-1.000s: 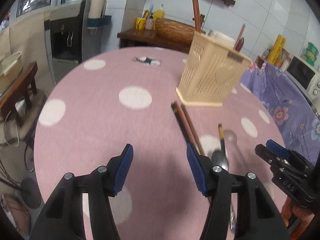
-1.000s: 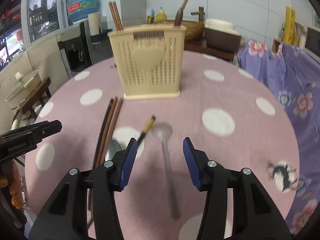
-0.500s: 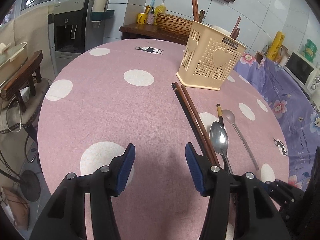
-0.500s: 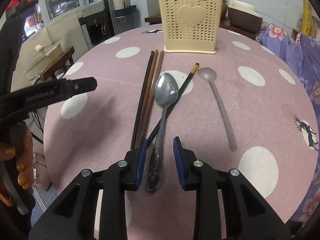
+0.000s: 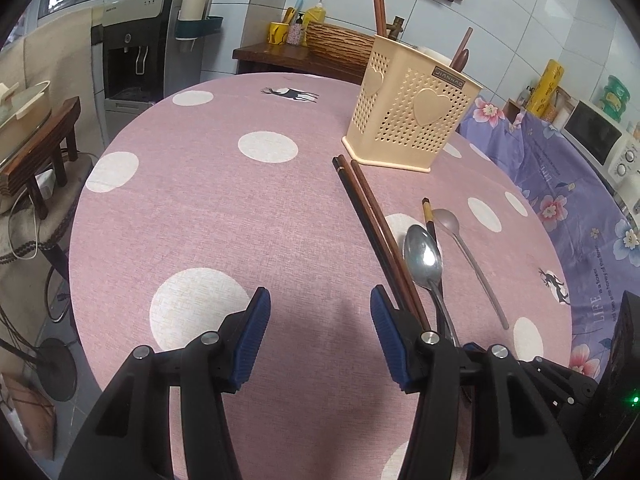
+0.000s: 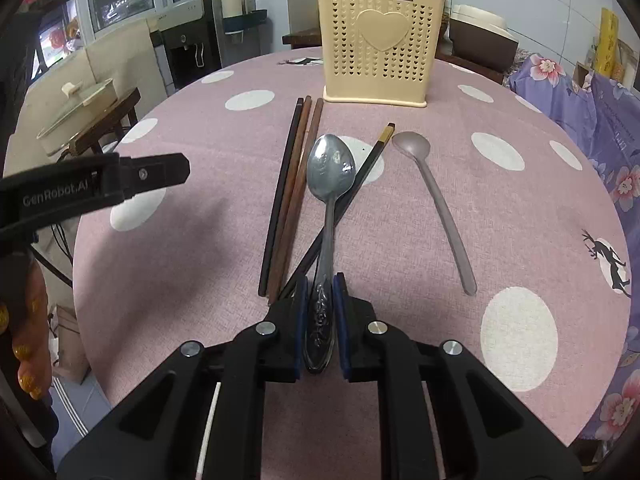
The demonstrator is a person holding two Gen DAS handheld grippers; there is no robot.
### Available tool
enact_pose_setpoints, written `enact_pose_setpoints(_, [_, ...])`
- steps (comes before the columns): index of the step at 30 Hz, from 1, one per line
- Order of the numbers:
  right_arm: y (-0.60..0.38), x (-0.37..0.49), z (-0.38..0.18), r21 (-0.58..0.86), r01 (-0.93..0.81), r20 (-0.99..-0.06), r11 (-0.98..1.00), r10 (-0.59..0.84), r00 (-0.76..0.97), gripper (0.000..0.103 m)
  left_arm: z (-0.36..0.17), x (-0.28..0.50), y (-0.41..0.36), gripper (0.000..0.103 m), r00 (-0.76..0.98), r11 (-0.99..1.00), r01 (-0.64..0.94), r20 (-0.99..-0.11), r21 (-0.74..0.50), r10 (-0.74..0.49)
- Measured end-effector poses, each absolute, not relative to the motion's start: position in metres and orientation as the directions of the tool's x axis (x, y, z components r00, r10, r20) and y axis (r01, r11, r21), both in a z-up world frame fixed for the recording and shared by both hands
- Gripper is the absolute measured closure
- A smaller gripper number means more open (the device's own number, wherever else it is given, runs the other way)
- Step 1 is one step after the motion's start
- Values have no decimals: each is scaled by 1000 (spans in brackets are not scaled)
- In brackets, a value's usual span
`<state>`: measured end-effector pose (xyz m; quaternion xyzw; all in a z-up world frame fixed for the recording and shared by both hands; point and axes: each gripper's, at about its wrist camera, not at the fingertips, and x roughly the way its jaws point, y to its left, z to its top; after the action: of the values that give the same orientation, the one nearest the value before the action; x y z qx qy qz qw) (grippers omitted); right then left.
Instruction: Organize utensils
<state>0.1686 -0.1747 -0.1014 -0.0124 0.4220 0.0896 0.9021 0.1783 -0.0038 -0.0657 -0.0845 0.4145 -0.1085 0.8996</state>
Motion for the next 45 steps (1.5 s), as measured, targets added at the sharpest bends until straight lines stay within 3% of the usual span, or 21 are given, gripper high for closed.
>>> enact_pose_setpoints(6, [-196, 165, -89, 121, -141, -719, 983, 185, 670, 90, -68, 179, -7, 51, 625, 964, 126, -736, -235, -261])
enact_pose_setpoints(14, [-240, 165, -70, 107, -26, -674, 994, 92, 733, 90, -72, 185, -27, 51, 609, 963, 165, -746, -215, -271])
enact_pose_setpoints(16, [-253, 165, -70, 102, 10, -672, 995, 61, 738, 102, -74, 187, -34, 51, 600, 961, 179, -750, -211, -276])
enact_pose_setpoints(19, [-267, 167, -77, 101, 46, -692, 994, 37, 721, 102, -78, 188, -40, 51, 590, 959, 191, -756, -211, -284])
enact_pose_setpoints(29, [-274, 180, -77, 177, 7, -666, 984, 114, 737, 100, -77, 191, -45, 51, 588, 960, 194, -759, -204, -280])
enact_pose_setpoints(40, [-255, 191, -93, 117, -40, -752, 992, 115, 649, 100, -80, 190, -36, 51, 583, 962, 171, -765, -212, -272])
enact_pose_setpoints(43, [-247, 191, -97, 219, -101, -794, 971, 237, 560, 100, -80, 190, -36, 51, 581, 961, 171, -765, -219, -278])
enact_pose_setpoints(45, [-250, 190, -97, 316, -99, -770, 943, 317, 554, 100, -80, 190, -36, 51, 581, 960, 173, -764, -221, -281])
